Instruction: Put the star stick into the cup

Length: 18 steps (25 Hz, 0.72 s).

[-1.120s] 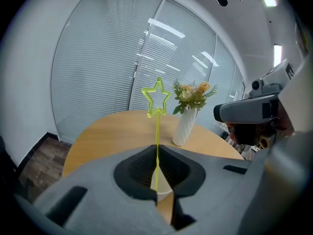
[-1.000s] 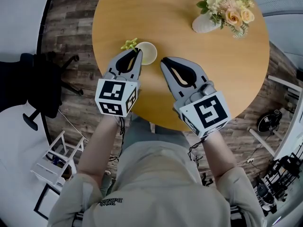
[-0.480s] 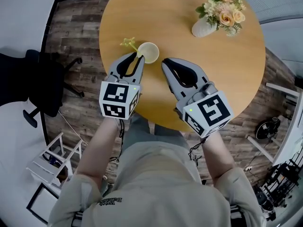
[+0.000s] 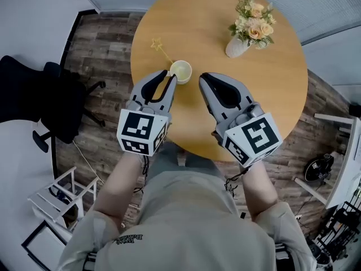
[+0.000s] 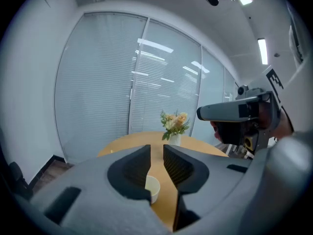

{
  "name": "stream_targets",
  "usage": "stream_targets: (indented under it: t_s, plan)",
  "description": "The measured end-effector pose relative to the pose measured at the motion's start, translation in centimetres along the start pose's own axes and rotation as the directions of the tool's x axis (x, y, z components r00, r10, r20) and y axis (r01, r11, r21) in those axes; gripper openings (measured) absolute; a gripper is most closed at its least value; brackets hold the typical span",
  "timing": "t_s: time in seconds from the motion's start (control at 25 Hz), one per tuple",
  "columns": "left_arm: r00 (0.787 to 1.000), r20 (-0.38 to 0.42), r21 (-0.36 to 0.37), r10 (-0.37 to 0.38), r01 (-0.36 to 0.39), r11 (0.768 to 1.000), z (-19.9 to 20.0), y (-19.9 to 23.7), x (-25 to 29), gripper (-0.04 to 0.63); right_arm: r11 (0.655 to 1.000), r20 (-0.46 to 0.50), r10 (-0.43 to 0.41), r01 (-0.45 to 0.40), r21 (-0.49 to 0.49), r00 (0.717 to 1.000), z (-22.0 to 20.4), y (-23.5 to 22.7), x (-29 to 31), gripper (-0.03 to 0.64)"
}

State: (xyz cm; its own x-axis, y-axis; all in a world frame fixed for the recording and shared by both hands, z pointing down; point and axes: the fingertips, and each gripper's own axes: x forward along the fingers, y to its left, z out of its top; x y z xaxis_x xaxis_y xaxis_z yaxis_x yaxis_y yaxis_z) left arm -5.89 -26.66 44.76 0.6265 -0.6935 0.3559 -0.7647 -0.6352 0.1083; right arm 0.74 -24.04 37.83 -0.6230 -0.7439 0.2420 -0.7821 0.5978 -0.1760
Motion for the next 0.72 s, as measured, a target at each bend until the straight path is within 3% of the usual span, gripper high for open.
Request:
stream_targets:
  t_s: [0.28, 0.52, 0.72]
  plan:
    - [0.988, 0.15, 0.055, 0.023, -0.032, 0.998, 7.1, -1.1, -4.3, 0.077, 0.994, 0.112, -0.04, 0.05, -0.096, 0.993, 5.8, 1.4, -3.4, 0.037]
    - [0.967, 0.253, 0.137, 0.016, -0.052, 0.989, 11.9, -2.3, -7.8, 0.052, 0.996, 0.214, -0.015, 0.034, -0.087, 0.977, 10.3, 3.1, -6.3, 0.037]
    - [0.949, 0.316, 0.196, -0.008, -0.057, 0.979, 14.8, -3.7, -10.5, 0.043, 0.987, 0.275, -0.026, 0.068, -0.144, 0.961, 13.4, 4.0, -8.8, 0.037]
